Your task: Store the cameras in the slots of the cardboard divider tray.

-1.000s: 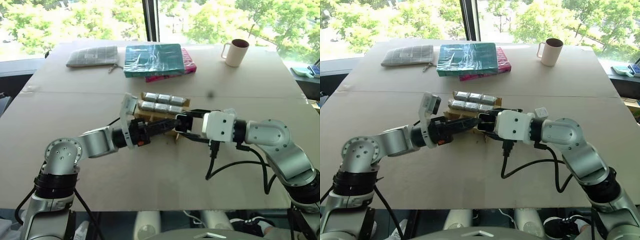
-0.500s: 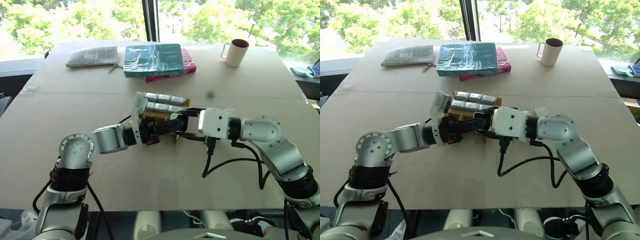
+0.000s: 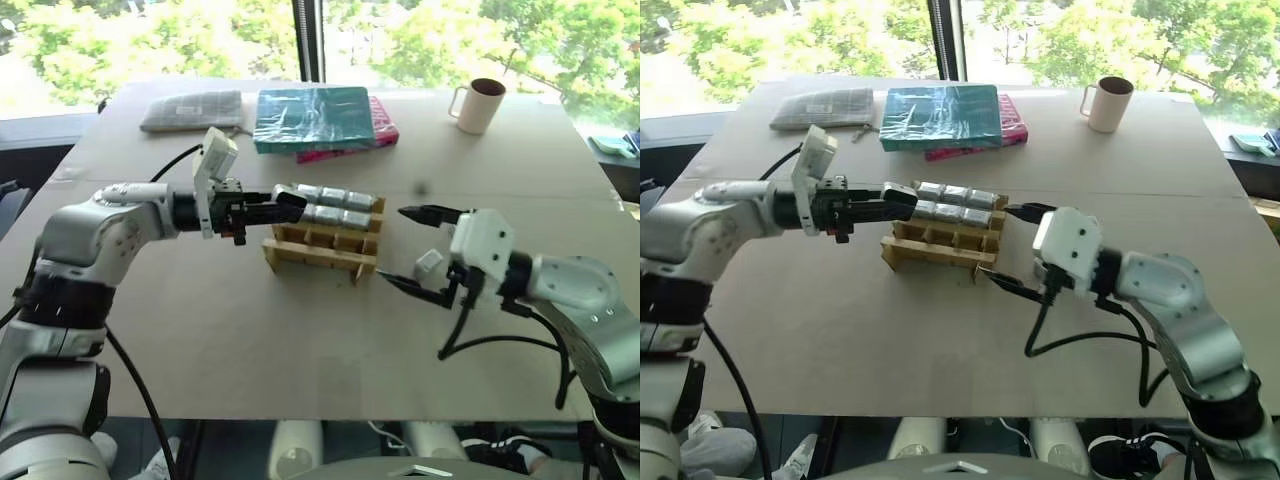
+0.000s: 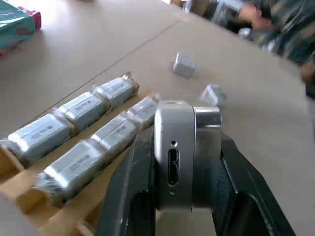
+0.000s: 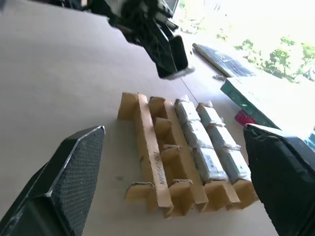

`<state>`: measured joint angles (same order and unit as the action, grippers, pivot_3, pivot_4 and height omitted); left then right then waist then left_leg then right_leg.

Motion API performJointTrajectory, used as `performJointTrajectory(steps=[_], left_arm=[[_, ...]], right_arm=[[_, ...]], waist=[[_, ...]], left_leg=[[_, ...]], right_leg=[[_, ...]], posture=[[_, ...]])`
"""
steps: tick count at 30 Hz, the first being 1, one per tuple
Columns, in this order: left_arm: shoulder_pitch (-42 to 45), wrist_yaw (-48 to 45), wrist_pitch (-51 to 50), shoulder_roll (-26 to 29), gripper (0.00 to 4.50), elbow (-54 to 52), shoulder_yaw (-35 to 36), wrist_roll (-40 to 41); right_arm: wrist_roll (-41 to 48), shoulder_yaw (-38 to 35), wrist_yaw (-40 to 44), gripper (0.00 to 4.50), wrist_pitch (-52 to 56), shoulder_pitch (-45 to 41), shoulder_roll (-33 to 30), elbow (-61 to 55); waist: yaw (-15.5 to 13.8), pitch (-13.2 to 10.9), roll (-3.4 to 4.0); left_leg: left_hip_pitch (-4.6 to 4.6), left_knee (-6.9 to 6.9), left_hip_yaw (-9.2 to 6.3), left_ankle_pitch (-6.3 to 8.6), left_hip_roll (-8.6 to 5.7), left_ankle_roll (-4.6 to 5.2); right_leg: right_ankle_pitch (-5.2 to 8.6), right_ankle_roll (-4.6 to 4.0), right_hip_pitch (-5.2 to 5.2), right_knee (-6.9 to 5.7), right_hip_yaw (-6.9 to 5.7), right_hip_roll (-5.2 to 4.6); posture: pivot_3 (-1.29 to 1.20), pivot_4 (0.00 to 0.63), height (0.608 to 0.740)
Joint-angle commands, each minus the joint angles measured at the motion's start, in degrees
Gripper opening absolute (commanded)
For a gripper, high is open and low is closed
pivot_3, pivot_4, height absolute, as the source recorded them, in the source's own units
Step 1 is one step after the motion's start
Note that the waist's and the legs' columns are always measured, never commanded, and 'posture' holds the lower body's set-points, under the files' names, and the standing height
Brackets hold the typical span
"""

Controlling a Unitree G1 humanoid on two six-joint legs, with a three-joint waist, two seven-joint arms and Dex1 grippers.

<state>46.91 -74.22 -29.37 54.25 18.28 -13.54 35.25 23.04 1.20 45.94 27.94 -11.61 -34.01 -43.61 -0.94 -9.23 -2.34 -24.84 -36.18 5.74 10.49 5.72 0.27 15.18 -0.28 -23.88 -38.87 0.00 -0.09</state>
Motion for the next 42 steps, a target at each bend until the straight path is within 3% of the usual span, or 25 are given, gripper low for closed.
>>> performJointTrajectory(steps=[1, 6, 13, 21, 42], left_arm=[[7.4, -11.6, 13.1, -2.7, 0.79, 11.8, -3.7, -11.1], [16.0, -18.2, 28.0, -7.8, 0.79, 28.9, -7.4, -21.6], [22.3, -18.3, 37.5, -13.6, 0.79, 40.1, -12.1, -27.0], [22.3, -18.3, 42.0, -16.3, 0.79, 44.3, -12.9, -32.3], [23.1, -18.3, 46.4, -14.6, 0.79, 46.6, -13.9, -37.5]], right_arm=[[3.6, -3.8, -1.3, 4.47, 1.6, 2.7, -1.6, -4.9], [3.6, -5.7, -4.9, 4.47, 2.7, 6.7, -2.4, -7.0], [1.0, -6.0, -9.3, 4.47, 2.1, 11.4, -2.4, -9.8], [1.0, -6.5, -11.6, 4.47, 2.8, 12.7, -3.0, -11.4], [3.0, -5.8, -12.4, 4.47, 4.7, 10.1, -4.9, -11.2]], waist=[[0.0, 0.0, 0.0], [0.3, 0.0, 0.0], [0.1, 0.0, -0.02], [0.3, 0.0, -0.01], [0.4, 0.0, -0.02]], left_leg=[[-0.02, -0.01, -0.01, 0.01, 0.0, 0.01], [-0.08, -0.08, -0.04, 0.02, 0.0, 0.06], [-0.23, -0.14, -0.17, 0.02, 0.0, 0.08], [-0.24, -0.19, -0.23, 0.03, 0.0, 0.09], [-0.08, -0.25, -0.27, 0.03, 0.01, 0.1]], right_leg=[[0.0, 0.0, 0.0, 0.01, 0.0, -0.01], [0.0, 0.02, -0.01, -0.01, -0.01, 0.0], [0.03, 0.09, -0.05, -0.01, -0.1, 0.03], [0.04, 0.12, -0.03, -0.04, -0.13, 0.04], [0.06, 0.16, 0.13, -0.11, -0.14, 0.05]], posture=[[0.0, 0.15, 0.74], [0.0, 0.15, 0.74], [0.0, 0.15, 0.74], [0.0, 0.15, 0.74], [0.0, 0.15, 0.74]])
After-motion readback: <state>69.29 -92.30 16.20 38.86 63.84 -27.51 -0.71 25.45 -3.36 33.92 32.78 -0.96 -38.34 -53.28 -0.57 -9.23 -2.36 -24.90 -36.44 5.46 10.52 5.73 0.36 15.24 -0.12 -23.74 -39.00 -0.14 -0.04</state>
